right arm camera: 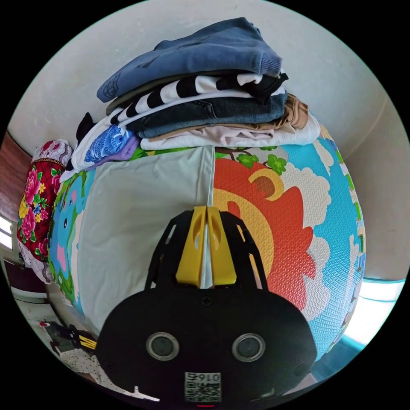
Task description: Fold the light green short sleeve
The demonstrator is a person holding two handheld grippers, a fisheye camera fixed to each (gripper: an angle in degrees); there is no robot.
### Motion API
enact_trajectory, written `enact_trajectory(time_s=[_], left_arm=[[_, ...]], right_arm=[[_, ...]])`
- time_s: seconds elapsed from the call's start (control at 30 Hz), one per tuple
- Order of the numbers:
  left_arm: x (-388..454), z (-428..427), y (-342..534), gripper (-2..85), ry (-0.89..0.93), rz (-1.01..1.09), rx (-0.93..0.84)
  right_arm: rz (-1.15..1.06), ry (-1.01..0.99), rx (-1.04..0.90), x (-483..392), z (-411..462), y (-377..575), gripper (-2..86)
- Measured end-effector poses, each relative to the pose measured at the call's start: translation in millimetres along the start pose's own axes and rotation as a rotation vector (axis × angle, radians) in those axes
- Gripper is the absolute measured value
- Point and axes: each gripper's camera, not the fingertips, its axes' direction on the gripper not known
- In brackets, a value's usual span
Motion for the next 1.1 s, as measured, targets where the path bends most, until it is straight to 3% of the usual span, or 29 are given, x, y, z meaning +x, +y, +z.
enact_trajectory(time_s=[0.17, 0.3, 0.37, 0.53, 0.7, 0.83, 1.03, 1.1], left_arm=[[-2, -13, 9, -1.0, -0.031, -0.013, -0.004], [-12, -37, 24, -1.0, -0.097, -0.050, 0.000], [-17, -52, 33, -1.0, -0.158, -0.065, 0.005], [-29, -75, 58, -1.0, -0.231, -0.065, 0.000], [-29, -102, 79, -0.7, -0.236, -0.081, 0.006], [-29, -138, 103, 1.1, -0.246, -0.124, 0.027], [-61, -162, 140, 6.2, -0.164, -0.256, 0.004], [-79, -162, 143, 7.0, -0.069, -0.282, 0.028]], right_arm=[[0.014, 0.105, 0.078, -22, -59, 9, -0.3], [-0.106, 0.208, 0.029, -55, -102, 30, -0.3], [-0.173, 0.234, 0.102, -76, -145, 64, -0.2], [-0.373, 0.115, 0.238, -128, -243, 166, 0.6], [-0.490, 0.001, 0.242, -180, -322, 265, 4.5], [-0.490, 0.223, 0.468, -225, -413, 350, 7.0], [-0.466, 0.231, 0.771, -282, -531, 460, 9.5], [-0.467, 0.235, 0.789, -302, -546, 480, 10.0]])
